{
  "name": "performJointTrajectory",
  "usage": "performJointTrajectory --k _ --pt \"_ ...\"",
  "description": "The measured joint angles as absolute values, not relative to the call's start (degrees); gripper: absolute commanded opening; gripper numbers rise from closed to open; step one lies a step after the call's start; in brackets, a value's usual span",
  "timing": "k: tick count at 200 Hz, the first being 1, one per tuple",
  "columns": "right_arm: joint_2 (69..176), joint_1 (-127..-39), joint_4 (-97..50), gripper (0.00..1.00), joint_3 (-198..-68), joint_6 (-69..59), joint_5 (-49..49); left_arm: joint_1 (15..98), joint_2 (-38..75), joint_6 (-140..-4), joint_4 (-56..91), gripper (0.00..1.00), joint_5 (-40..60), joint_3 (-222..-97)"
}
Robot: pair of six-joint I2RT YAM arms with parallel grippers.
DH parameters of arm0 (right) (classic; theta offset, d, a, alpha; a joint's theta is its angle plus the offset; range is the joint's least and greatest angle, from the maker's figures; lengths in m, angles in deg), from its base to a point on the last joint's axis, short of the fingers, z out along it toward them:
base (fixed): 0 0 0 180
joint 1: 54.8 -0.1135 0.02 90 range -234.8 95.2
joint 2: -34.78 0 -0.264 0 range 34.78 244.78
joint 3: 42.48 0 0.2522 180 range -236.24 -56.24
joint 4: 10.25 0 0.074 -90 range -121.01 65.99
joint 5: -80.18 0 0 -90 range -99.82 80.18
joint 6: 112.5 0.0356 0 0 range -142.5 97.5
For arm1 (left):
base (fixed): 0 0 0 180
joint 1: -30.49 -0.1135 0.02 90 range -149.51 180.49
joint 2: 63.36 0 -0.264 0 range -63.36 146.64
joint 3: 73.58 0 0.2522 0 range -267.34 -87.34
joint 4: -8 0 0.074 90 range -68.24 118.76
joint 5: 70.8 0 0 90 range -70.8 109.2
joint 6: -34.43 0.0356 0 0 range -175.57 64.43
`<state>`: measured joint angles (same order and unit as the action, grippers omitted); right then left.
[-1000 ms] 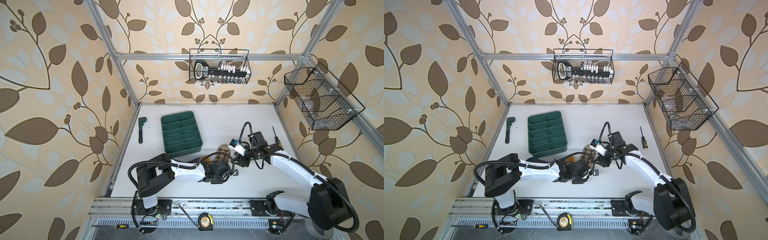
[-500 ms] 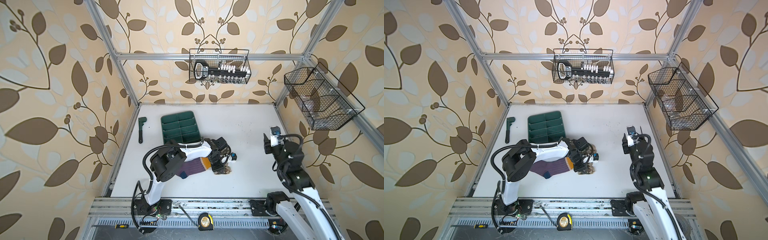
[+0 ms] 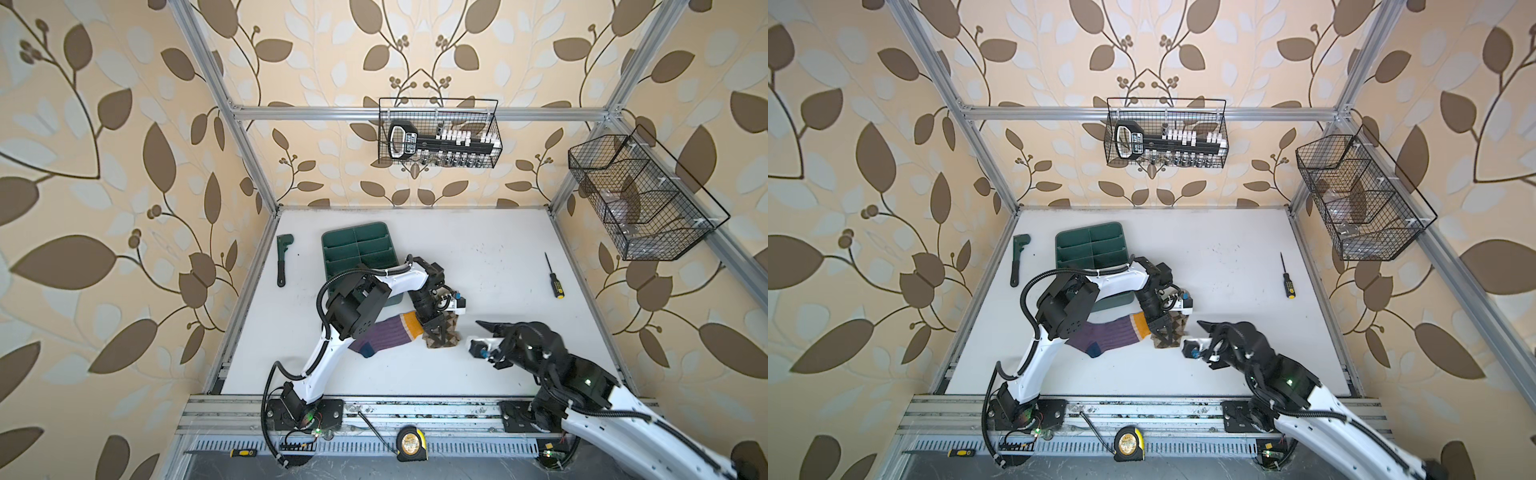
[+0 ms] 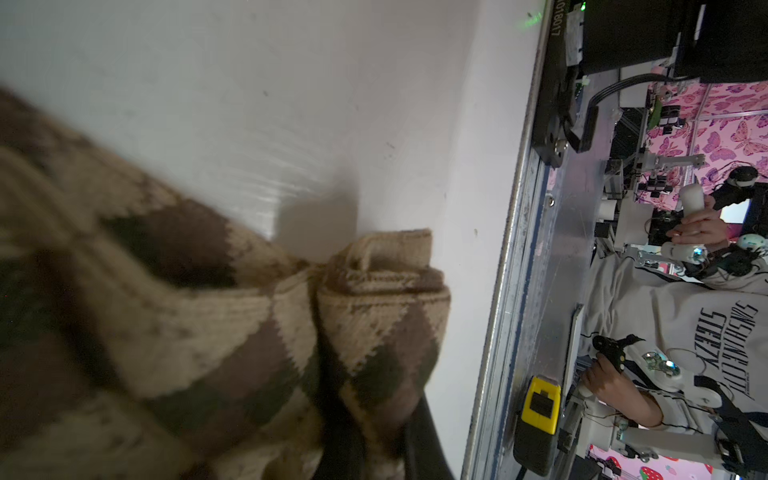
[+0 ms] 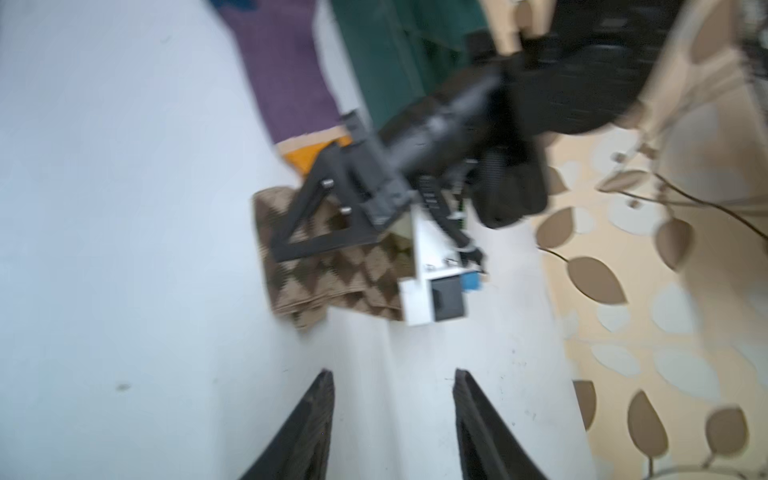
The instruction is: Roll the socks
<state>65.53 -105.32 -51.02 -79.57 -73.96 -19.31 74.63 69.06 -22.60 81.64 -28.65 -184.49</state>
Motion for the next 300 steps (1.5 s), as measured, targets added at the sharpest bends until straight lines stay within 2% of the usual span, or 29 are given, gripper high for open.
performJointTrajectory --k 16,48,88,125,141,154,173,178,208,249,278,300 --pt "76.43 -110.46 -50.25 0.45 -79.7 -78.11 -24.3 74.63 69.37 -22.46 82.34 0.0 -28.8 -184.86" --pt "90.97 -110.28 -45.12 0.45 -80.6 -82.44 -26.13 74.63 69.59 -22.46 82.71 0.0 -28.83 -185.12" --pt "101.44 -110.31 -36.83 0.45 -81.65 -83.66 -25.81 74.63 69.59 -22.49 82.71 0.0 -28.8 -185.14" --pt "105.55 -110.39 -32.22 0.44 -81.65 -83.05 -25.24 74.63 69.59 -22.51 82.71 0.0 -28.76 -185.14" --pt "107.25 -110.17 -30.36 0.38 -81.65 -82.13 -25.3 74.54 69.59 -22.55 82.91 0.0 -28.63 -185.14" --pt "108.34 -110.0 -28.88 0.23 -81.71 -81.28 -25.5 74.32 69.59 -22.62 83.23 0.03 -28.5 -185.14" --pt "109.24 -109.8 -28.26 0.02 -82.28 -80.45 -25.87 74.21 69.59 -22.84 83.58 0.13 -28.24 -185.05" --pt "109.26 -109.78 -28.35 0.0 -82.37 -80.95 -25.85 74.15 69.54 -22.86 83.5 0.15 -28.19 -184.94" --pt "109.28 -109.63 -28.96 0.0 -82.85 -80.23 -25.32 73.95 67.05 -24.28 80.63 0.29 -27.47 -181.99" --pt "108.82 -106.83 -35.11 0.0 -85.52 -79.64 -21.13 73.86 54.94 -27.1 71.21 0.32 -17.96 -175.26" --pt "108.78 -104.4 -45.49 0.0 -89.87 -77.92 -16.91 73.14 37.72 -30.35 62.75 0.33 -6.45 -168.66" --pt "108.8 -102.55 -52.07 0.0 -91.92 -76.6 -12.12 72.75 21.57 -32.28 57.07 0.4 2.06 -162.32"
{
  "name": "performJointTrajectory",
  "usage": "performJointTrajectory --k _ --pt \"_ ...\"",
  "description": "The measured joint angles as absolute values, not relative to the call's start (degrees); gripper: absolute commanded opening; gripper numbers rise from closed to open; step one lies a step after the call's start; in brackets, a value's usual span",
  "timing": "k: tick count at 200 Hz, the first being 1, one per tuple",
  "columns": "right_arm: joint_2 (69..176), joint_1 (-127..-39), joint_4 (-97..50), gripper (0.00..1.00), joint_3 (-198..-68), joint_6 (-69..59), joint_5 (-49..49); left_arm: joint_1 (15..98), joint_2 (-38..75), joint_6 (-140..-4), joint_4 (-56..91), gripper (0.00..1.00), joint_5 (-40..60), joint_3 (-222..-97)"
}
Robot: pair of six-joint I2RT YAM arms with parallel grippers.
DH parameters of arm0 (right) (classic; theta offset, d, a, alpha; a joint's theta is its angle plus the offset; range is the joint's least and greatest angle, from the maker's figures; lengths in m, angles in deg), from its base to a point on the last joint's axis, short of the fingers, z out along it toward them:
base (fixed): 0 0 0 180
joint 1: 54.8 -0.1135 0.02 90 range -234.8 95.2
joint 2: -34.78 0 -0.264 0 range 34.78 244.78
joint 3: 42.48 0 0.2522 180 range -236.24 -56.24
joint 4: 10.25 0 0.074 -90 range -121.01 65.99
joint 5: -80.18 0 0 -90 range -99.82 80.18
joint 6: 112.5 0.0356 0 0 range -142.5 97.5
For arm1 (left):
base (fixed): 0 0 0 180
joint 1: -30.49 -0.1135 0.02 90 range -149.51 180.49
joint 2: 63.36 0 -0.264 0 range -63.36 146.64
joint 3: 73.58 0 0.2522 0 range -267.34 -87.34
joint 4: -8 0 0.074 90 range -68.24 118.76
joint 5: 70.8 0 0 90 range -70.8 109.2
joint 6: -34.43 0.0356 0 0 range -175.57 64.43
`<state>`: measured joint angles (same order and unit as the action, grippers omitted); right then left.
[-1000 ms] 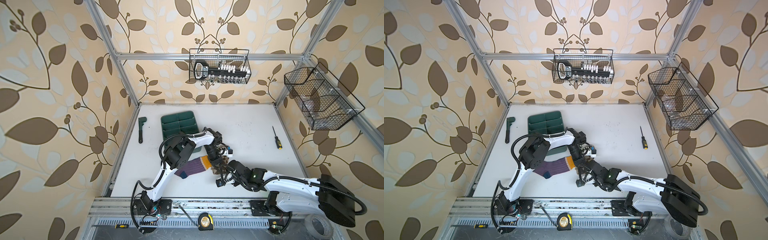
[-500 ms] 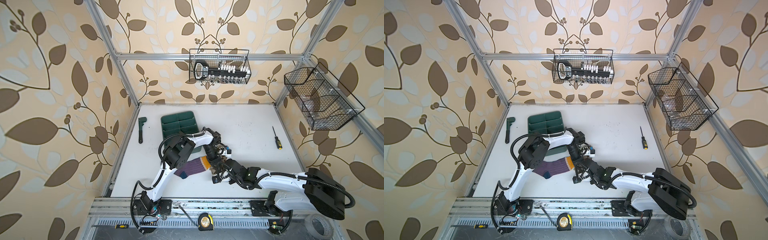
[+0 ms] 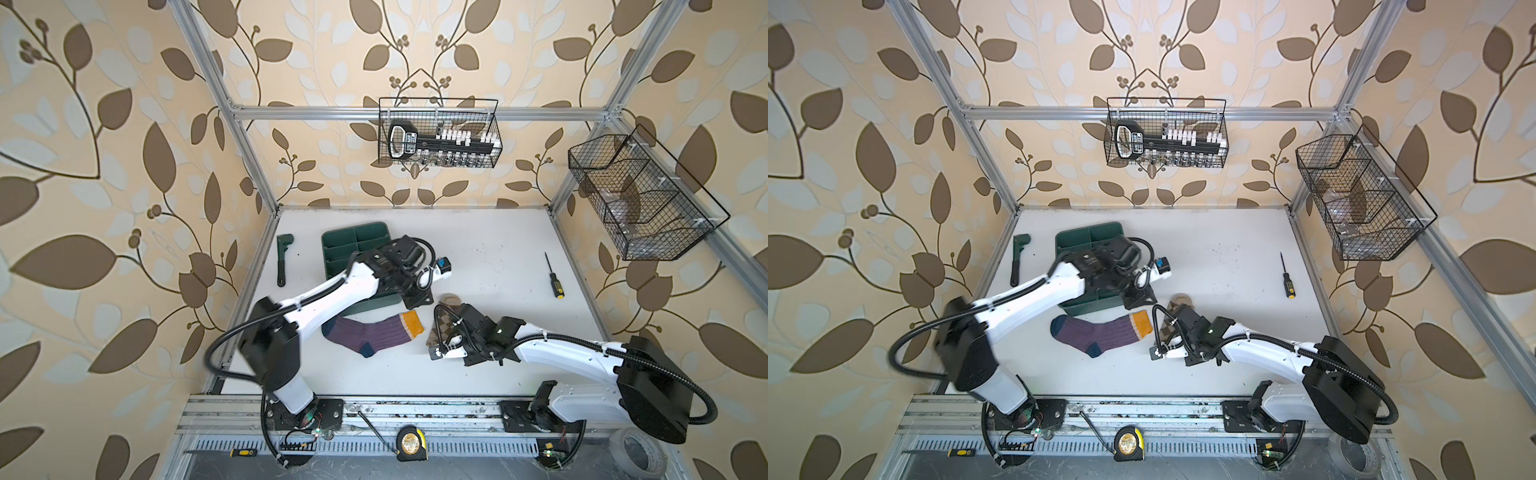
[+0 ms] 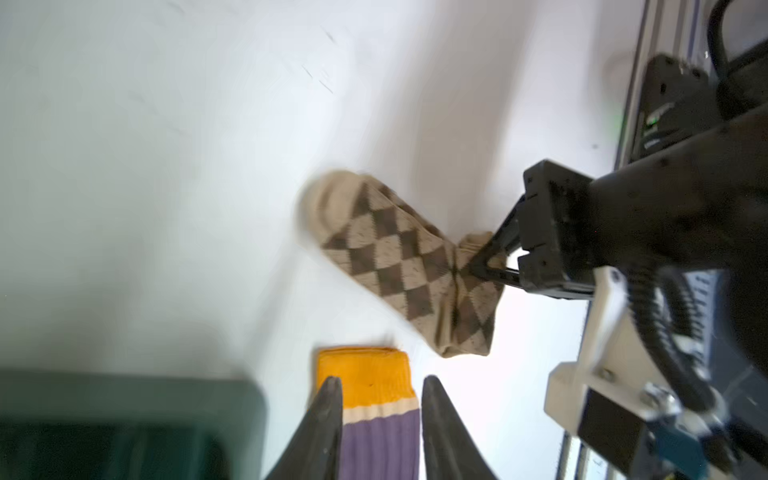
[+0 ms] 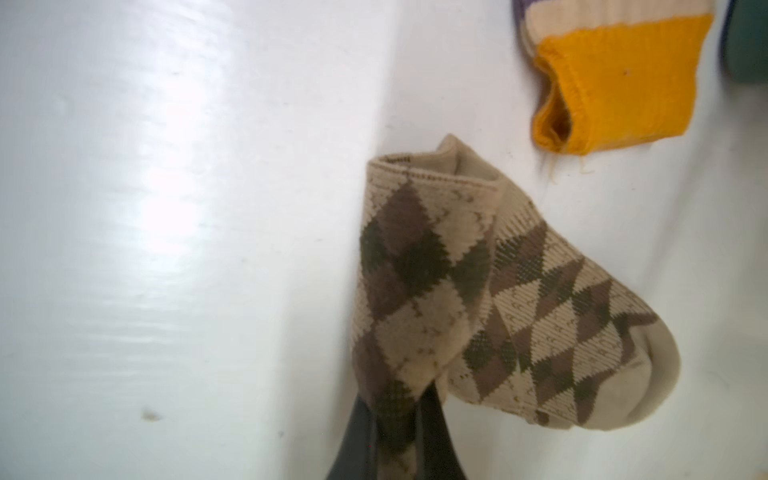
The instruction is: Roll the socks
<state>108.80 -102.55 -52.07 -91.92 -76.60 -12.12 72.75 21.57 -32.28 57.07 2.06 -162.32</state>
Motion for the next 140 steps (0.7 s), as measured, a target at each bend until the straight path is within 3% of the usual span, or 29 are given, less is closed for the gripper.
performJointTrajectory --k 33,57,97,140 --pt "110.62 -99.27 -57.81 0.0 -94.5 -74.57 -4.84 74.28 -1.62 -30.81 54.51 0.47 5.77 -153.73" --pt "113.63 -96.84 -59.91 0.0 -96.71 -73.87 -0.47 83.48 -9.47 -27.45 56.13 0.5 13.36 -150.63" --pt "118.7 -91.82 -61.86 0.0 -99.7 -72.84 7.15 99.57 -1.69 -21.92 56.7 0.52 30.17 -145.21" --pt "122.35 -88.8 -64.74 0.0 -102.37 -71.99 10.78 106.45 14.94 -19.25 53.6 0.52 37.2 -141.25"
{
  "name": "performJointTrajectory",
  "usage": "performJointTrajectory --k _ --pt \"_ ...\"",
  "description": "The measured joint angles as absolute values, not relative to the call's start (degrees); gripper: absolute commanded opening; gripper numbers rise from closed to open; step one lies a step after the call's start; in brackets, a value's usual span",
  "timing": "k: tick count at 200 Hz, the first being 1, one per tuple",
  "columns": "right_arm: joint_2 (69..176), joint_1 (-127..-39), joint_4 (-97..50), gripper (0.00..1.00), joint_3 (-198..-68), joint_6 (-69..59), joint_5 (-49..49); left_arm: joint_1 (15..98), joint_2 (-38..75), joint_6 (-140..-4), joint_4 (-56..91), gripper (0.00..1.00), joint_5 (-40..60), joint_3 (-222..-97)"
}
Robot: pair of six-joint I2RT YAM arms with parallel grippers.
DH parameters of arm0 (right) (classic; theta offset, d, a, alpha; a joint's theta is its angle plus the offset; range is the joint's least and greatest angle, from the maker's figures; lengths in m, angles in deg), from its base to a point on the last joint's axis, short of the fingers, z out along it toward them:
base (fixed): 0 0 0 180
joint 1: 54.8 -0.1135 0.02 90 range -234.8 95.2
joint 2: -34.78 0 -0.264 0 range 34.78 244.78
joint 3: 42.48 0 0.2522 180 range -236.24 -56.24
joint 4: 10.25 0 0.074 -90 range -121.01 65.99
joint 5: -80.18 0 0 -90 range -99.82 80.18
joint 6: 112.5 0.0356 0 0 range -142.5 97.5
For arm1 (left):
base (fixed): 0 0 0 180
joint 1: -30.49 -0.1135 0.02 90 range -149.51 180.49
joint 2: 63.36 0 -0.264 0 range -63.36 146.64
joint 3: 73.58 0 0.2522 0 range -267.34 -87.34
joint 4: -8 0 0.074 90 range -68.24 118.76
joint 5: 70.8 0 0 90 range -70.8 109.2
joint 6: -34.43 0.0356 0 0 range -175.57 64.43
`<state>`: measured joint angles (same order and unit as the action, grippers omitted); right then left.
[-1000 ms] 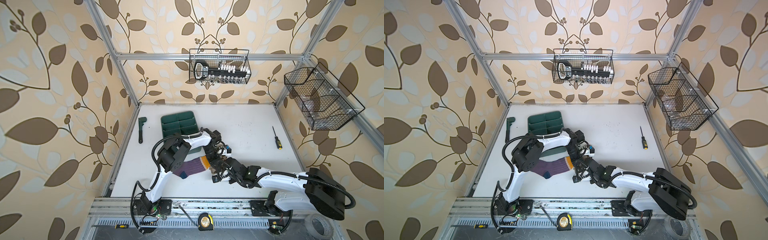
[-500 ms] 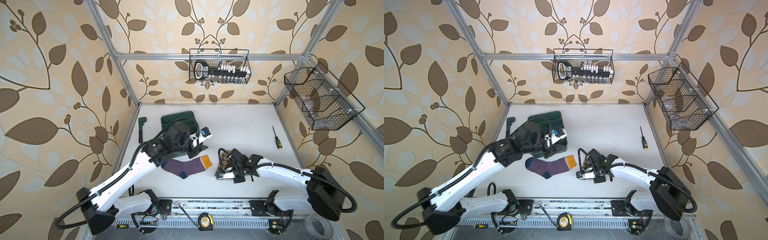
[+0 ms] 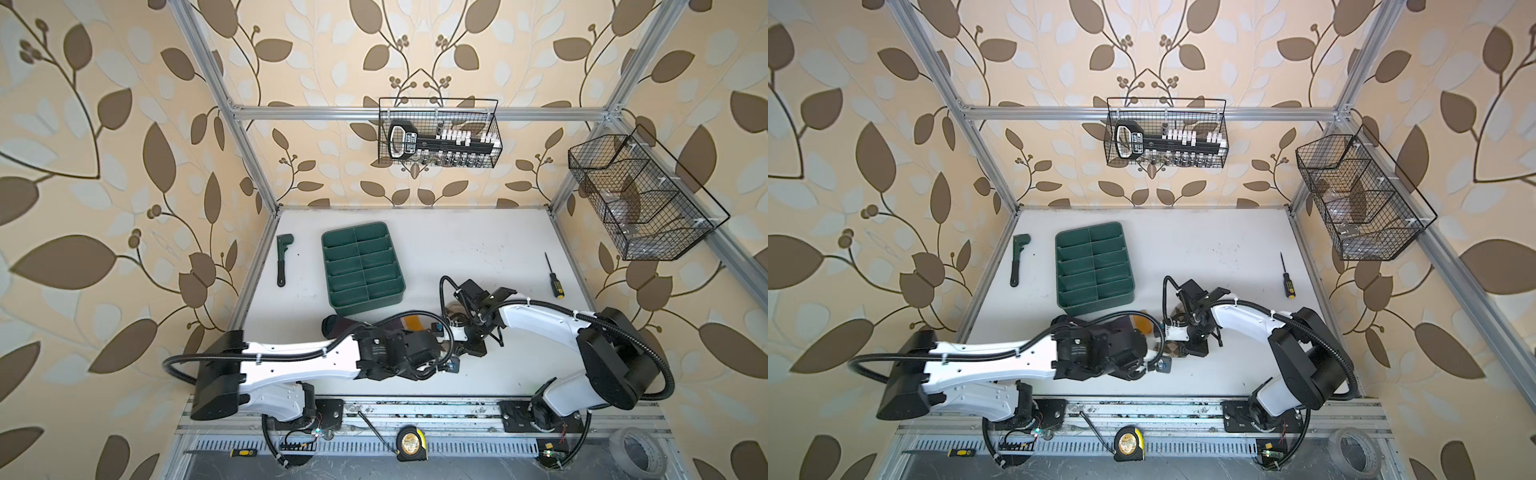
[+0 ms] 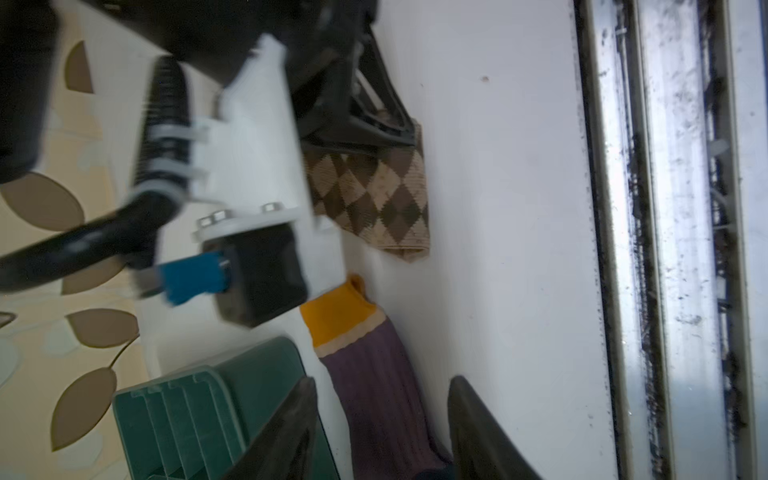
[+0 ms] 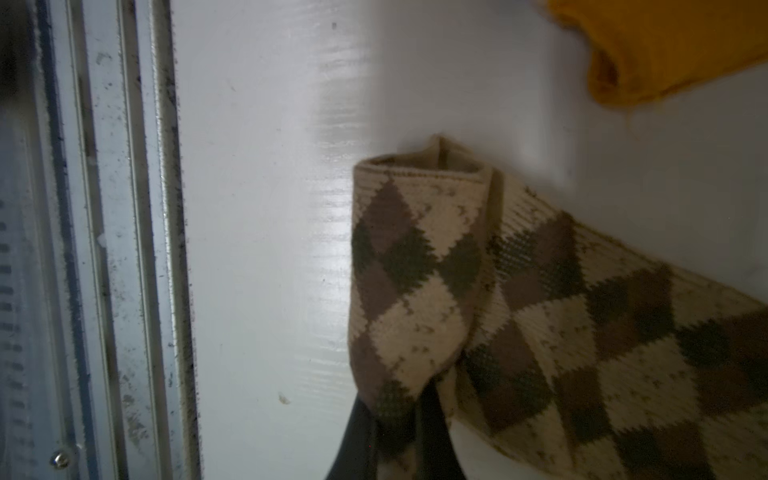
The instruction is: Roll the socks
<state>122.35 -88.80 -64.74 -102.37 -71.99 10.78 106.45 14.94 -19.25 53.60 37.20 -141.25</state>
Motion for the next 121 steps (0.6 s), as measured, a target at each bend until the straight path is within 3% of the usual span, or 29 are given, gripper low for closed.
performJointTrajectory --k 50,121 --pt "123.51 -87.42 -64.96 0.0 -102.59 -71.36 13.27 107.7 31.29 -20.04 45.03 0.53 39.3 -141.54" --pt "123.45 -87.12 -64.7 0.0 -102.41 -70.7 13.89 107.7 38.48 -21.22 33.47 0.5 47.3 -142.69"
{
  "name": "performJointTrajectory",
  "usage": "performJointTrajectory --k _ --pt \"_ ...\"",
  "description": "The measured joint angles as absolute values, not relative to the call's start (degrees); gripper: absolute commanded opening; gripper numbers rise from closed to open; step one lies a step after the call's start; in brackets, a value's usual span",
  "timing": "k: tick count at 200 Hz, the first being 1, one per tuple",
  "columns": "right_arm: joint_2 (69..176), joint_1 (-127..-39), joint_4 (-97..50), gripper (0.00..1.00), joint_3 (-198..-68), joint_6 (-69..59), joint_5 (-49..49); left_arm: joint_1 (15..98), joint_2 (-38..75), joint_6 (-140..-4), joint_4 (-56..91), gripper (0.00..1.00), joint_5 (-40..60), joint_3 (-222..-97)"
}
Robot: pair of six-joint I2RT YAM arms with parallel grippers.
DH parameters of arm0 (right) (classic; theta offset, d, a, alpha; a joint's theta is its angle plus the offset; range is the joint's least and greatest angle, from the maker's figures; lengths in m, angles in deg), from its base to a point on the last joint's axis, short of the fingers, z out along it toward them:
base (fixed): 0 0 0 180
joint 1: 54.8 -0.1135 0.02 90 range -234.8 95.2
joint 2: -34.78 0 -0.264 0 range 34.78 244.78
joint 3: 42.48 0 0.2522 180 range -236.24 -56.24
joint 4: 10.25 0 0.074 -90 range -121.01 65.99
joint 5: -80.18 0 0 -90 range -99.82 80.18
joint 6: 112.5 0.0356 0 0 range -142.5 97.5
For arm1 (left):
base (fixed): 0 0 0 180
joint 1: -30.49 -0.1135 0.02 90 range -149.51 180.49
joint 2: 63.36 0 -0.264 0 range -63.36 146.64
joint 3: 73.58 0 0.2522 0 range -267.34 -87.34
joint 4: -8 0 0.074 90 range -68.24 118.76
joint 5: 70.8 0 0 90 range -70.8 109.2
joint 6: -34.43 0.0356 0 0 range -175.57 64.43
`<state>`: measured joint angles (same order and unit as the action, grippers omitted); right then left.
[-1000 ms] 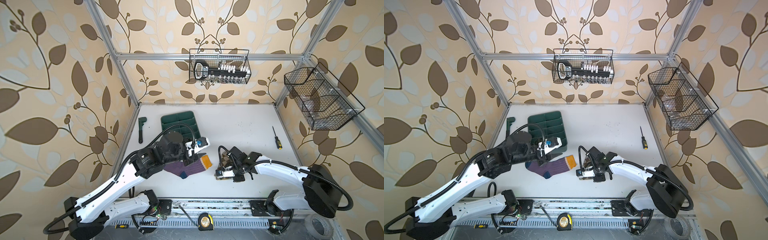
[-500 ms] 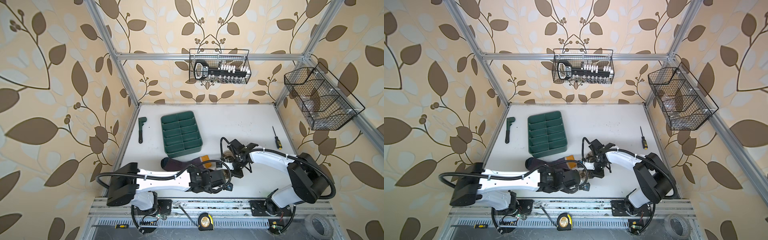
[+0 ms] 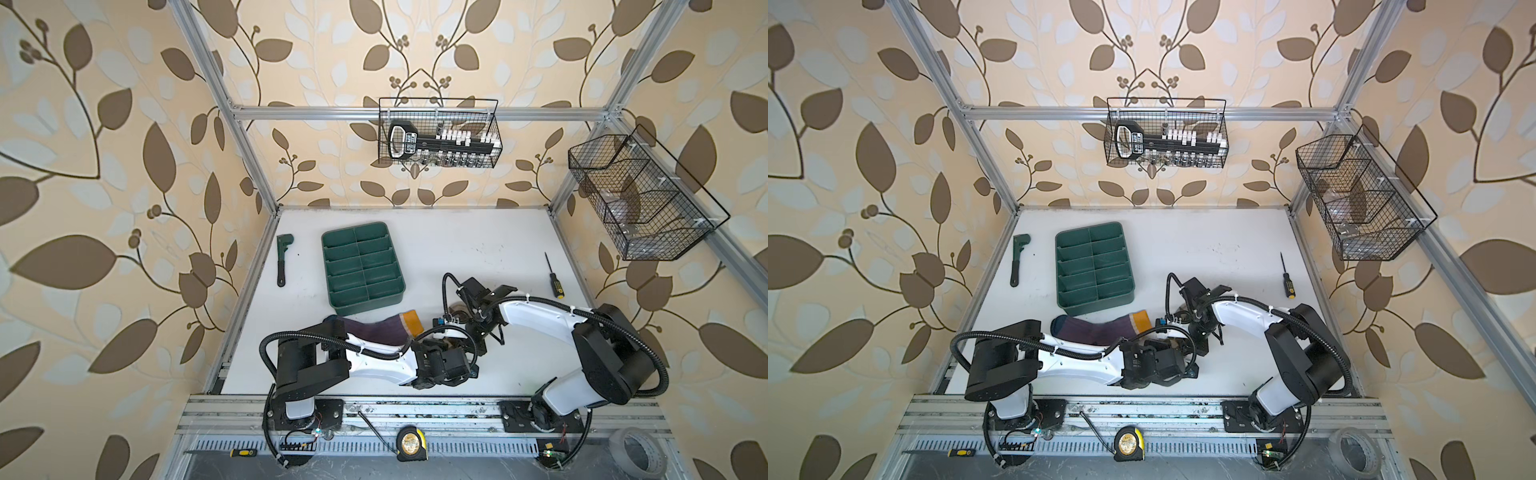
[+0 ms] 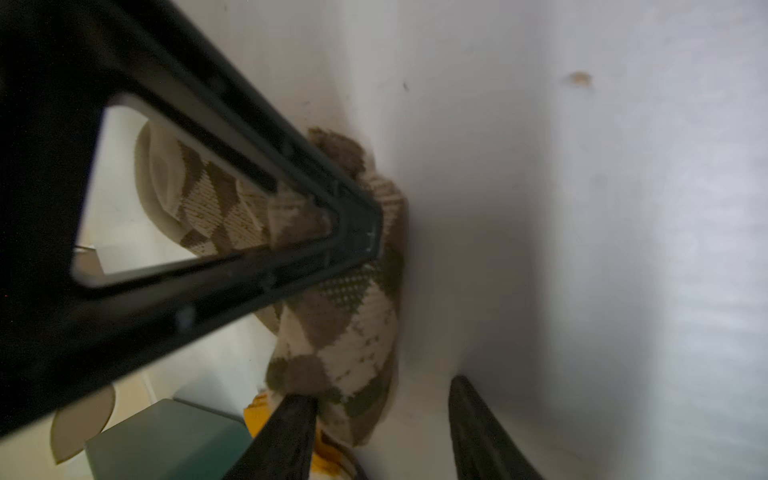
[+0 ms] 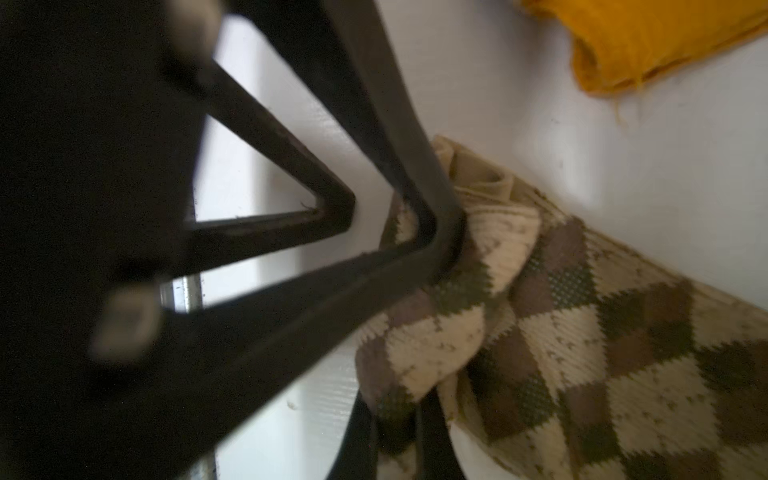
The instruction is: Roll the socks
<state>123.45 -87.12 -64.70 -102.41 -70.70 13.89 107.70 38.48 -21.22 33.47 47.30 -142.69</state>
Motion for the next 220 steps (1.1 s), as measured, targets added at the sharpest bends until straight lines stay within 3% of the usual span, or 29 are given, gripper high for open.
performJointTrajectory --k 50,69,88,110,131,162,220 --pt "125.74 -86.22 -65.4 0.0 -103.59 -70.51 16.51 107.74 39.45 -18.42 23.39 0.51 52.83 -139.94" --pt "126.77 -85.96 -65.86 0.0 -104.27 -70.51 17.43 107.74 40.91 -17.07 21.47 0.46 53.84 -139.77" --pt "127.05 -85.5 -65.99 0.0 -104.36 -70.48 18.06 107.76 41.63 -16.17 20.99 0.36 54.23 -139.83" --pt "127.03 -85.06 -65.92 0.0 -104.36 -70.42 18.39 107.46 42.61 -17.09 21.99 0.16 53.73 -140.66" --pt "126.48 -84.51 -65.57 0.19 -104.27 -69.52 18.3 106.52 42.86 -17.7 25.38 0.05 51.78 -142.67" --pt "123.38 -82.98 -62.54 0.52 -102.81 -67.38 16.97 103.44 42.96 -19.49 33.23 0.04 44.37 -147.63" --pt "109.44 -74.31 -51.63 0.55 -96.99 -58.16 15.15 100.59 45.61 -23.16 47.76 0.02 32.94 -157.47"
